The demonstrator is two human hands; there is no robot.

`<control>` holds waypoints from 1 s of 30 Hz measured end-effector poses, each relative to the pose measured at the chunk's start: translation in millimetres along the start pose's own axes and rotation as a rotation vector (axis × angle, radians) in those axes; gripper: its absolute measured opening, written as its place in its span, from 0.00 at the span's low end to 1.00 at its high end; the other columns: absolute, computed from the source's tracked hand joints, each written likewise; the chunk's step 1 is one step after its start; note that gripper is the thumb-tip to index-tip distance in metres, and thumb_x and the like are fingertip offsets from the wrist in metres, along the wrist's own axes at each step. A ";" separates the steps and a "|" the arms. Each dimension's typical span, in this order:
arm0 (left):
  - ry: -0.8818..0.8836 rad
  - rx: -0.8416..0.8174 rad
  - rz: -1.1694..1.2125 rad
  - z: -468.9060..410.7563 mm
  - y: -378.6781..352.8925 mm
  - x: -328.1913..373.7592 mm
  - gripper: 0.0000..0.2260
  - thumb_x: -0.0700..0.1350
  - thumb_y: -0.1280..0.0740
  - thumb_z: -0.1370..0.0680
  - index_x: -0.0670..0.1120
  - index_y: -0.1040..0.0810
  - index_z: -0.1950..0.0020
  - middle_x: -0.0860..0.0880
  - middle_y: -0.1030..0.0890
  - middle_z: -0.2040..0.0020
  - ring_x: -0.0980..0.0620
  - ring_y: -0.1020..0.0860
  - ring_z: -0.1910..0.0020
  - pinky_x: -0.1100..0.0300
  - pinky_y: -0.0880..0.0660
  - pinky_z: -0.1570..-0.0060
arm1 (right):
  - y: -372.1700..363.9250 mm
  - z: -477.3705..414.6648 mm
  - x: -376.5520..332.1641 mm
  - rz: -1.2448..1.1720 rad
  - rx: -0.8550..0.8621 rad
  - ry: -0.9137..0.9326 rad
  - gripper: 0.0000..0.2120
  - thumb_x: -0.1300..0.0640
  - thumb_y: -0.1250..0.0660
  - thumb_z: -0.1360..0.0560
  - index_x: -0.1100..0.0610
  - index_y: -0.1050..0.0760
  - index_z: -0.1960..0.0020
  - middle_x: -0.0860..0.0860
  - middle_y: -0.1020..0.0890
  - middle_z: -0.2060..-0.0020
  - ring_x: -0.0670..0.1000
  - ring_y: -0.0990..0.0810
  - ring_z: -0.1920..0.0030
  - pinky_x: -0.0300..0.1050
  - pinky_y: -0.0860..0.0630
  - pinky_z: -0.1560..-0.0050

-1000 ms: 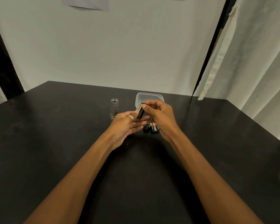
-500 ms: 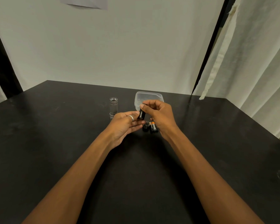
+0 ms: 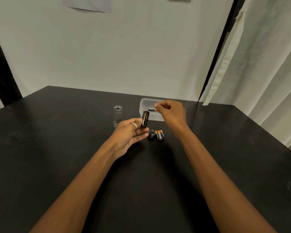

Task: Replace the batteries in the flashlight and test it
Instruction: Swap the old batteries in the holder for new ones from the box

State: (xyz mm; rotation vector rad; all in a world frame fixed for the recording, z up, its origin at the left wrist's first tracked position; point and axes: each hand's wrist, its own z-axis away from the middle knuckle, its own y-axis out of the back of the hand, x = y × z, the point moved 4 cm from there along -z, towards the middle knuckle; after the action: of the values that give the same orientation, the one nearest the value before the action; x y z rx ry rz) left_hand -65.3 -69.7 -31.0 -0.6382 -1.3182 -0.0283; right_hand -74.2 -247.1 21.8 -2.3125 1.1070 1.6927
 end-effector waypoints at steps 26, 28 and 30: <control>0.045 0.037 0.087 -11.2 9.2 -7.7 0.16 0.42 0.35 0.17 0.42 0.26 0.30 0.41 0.19 0.40 0.50 0.13 0.52 0.56 0.17 0.54 | -69.2 -111.5 23.5 1.086 -0.559 0.122 0.08 0.59 0.30 0.22 0.61 0.21 0.45 0.55 0.20 0.54 0.56 0.21 0.53 0.52 0.19 0.46; 0.044 0.034 0.082 -9.6 8.2 -7.0 0.15 0.42 0.35 0.17 0.42 0.25 0.30 0.41 0.19 0.41 0.50 0.13 0.53 0.56 0.17 0.55 | -68.6 -109.3 22.9 1.096 -0.561 0.121 0.06 0.58 0.31 0.22 0.60 0.23 0.47 0.56 0.22 0.55 0.56 0.22 0.54 0.52 0.19 0.45; 0.042 0.029 0.066 -7.7 7.4 -5.8 0.13 0.42 0.35 0.17 0.43 0.24 0.32 0.42 0.19 0.42 0.51 0.13 0.54 0.57 0.17 0.56 | -66.3 -105.3 18.1 1.080 -0.538 0.132 0.06 0.58 0.32 0.21 0.59 0.23 0.47 0.55 0.21 0.55 0.56 0.21 0.53 0.52 0.19 0.46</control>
State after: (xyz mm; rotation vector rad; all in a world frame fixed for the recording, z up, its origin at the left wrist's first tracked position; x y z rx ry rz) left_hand -57.3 -68.9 -40.1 -0.6526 -1.2545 0.0309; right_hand 51.3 -254.5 24.8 -2.2152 2.5038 2.3820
